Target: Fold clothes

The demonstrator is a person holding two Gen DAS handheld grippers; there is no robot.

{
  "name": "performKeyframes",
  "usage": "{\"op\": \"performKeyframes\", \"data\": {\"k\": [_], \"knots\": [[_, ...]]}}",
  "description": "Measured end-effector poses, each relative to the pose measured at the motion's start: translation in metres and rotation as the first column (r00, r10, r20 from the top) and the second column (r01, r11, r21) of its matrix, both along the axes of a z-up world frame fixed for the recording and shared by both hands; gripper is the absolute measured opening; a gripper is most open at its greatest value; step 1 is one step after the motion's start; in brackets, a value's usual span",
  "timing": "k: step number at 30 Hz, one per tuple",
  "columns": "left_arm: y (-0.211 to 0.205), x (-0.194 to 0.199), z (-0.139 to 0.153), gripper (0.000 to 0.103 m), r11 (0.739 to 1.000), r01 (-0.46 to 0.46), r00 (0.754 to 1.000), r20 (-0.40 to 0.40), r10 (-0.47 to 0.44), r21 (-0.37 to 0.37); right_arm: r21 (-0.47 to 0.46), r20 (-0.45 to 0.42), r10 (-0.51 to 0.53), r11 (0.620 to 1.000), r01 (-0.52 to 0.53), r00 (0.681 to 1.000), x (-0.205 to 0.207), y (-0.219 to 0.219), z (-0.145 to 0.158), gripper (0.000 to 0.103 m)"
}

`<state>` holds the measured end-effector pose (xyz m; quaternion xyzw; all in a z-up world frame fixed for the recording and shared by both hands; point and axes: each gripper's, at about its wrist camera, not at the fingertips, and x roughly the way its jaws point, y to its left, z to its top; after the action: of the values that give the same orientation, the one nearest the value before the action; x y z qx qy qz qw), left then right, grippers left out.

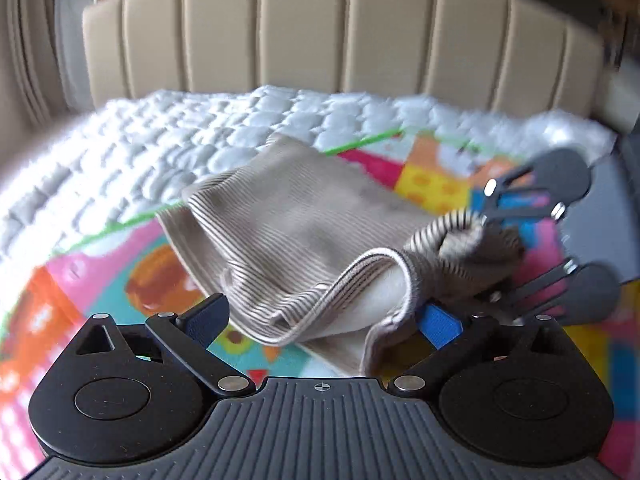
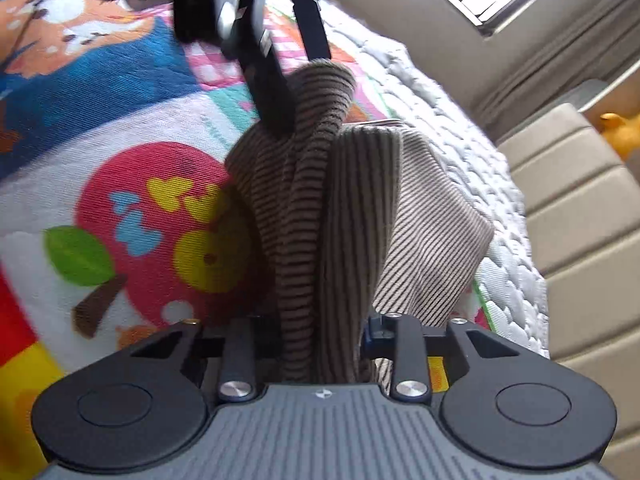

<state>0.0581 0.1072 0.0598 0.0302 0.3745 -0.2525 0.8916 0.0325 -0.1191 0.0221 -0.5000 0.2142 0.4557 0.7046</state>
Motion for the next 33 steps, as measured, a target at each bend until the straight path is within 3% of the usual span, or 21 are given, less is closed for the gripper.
{"op": "performKeyframes", "data": {"k": [2, 4, 6, 10, 13, 15, 17, 20, 23, 24, 26, 28, 30, 33], "knots": [[0.029, 0.011, 0.012, 0.102, 0.989, -0.05, 0.998, -0.042, 0.045, -0.14, -0.057, -0.065, 0.016, 0.998, -0.019, 0.998, -0.003, -0.004, 0.017, 0.028], [0.048, 0.028, 0.018, 0.102, 0.969, -0.149, 0.988, -0.058, 0.14, -0.195, -0.133, -0.147, 0.038, 0.989, -0.058, 0.988, -0.011, -0.008, 0.032, 0.028], [0.049, 0.044, 0.013, 0.1, 0.966, -0.209, 0.977, -0.065, 0.201, -0.155, -0.21, -0.214, 0.081, 0.969, -0.127, 0.974, -0.02, -0.011, 0.046, 0.028], [0.015, 0.075, -0.025, 0.069, 0.986, -0.167, 0.977, -0.137, 0.162, -0.025, -0.322, -0.238, 0.173, 0.914, -0.245, 0.956, -0.017, 0.0, 0.073, 0.028], [-0.005, 0.082, -0.057, 0.068, 0.993, -0.116, 0.973, -0.197, 0.118, 0.021, -0.347, -0.226, 0.229, 0.889, -0.298, 0.947, 0.002, 0.022, 0.091, 0.031], [-0.009, 0.078, -0.065, 0.068, 0.995, -0.086, 0.983, -0.161, 0.091, 0.041, -0.351, -0.224, 0.276, 0.872, -0.341, 0.935, 0.023, 0.04, 0.097, 0.038], [0.003, 0.078, -0.06, 0.068, 0.996, -0.085, 0.982, -0.169, 0.083, -0.004, -0.365, -0.213, 0.281, 0.865, -0.343, 0.936, 0.048, 0.062, 0.088, 0.045], [0.042, 0.074, -0.044, 0.069, 0.975, -0.191, 0.967, -0.19, 0.168, -0.113, -0.374, -0.197, 0.236, 0.879, -0.296, 0.951, 0.087, 0.089, 0.06, 0.05], [0.078, 0.061, -0.021, 0.079, 0.946, -0.234, 0.962, -0.193, 0.192, -0.226, -0.368, -0.173, 0.214, 0.892, -0.265, 0.961, 0.109, 0.095, 0.034, 0.059], [0.088, 0.056, -0.013, 0.083, 0.935, -0.24, 0.962, -0.192, 0.193, -0.261, -0.35, -0.173, 0.203, 0.902, -0.253, 0.964, 0.115, 0.094, 0.03, 0.067], [0.091, 0.045, 0.001, 0.09, 0.932, -0.184, 0.977, -0.165, 0.137, -0.314, -0.295, -0.185, 0.168, 0.93, -0.218, 0.968, 0.125, 0.09, 0.032, 0.074], [0.081, 0.038, 0.012, 0.096, 0.928, -0.099, 0.988, -0.149, 0.048, -0.36, -0.233, -0.199, 0.113, 0.959, -0.159, 0.973, 0.132, 0.077, 0.04, 0.074], [0.058, 0.036, 0.011, 0.096, 0.937, -0.02, 0.988, -0.151, -0.035, -0.348, -0.164, -0.21, 0.054, 0.982, -0.089, 0.976, 0.136, 0.062, 0.047, 0.074], [0.016, 0.035, -0.005, 0.096, 0.973, 0.051, 0.984, -0.155, -0.087, -0.224, -0.031, -0.223, -0.051, 0.998, 0.046, 0.974, 0.135, 0.038, 0.057, 0.074]]}}
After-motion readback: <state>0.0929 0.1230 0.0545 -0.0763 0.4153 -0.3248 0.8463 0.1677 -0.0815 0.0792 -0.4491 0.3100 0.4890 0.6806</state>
